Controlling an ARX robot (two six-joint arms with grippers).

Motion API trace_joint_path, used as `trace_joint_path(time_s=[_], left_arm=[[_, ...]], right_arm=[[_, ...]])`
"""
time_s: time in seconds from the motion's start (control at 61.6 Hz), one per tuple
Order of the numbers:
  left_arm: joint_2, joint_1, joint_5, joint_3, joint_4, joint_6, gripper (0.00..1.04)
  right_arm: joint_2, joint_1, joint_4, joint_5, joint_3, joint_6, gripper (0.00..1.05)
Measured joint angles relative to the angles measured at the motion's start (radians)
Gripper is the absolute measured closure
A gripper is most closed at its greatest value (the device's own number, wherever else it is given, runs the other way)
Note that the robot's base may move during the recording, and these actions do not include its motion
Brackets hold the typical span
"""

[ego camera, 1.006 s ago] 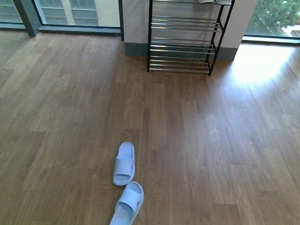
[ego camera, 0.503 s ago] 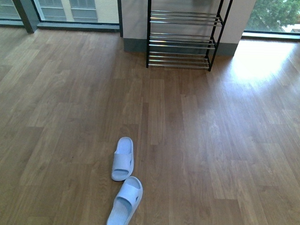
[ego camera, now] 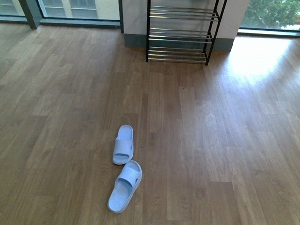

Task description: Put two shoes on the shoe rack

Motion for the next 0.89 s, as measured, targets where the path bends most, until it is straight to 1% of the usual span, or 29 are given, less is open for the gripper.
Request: trace_joint_path(time_s=[0.892], left_arm=[[0.000,0.000,0.000,0.000,0.000,0.000,0.09]], right_arm=[[0.000,0.000,0.000,0.000,0.000,0.000,0.09]])
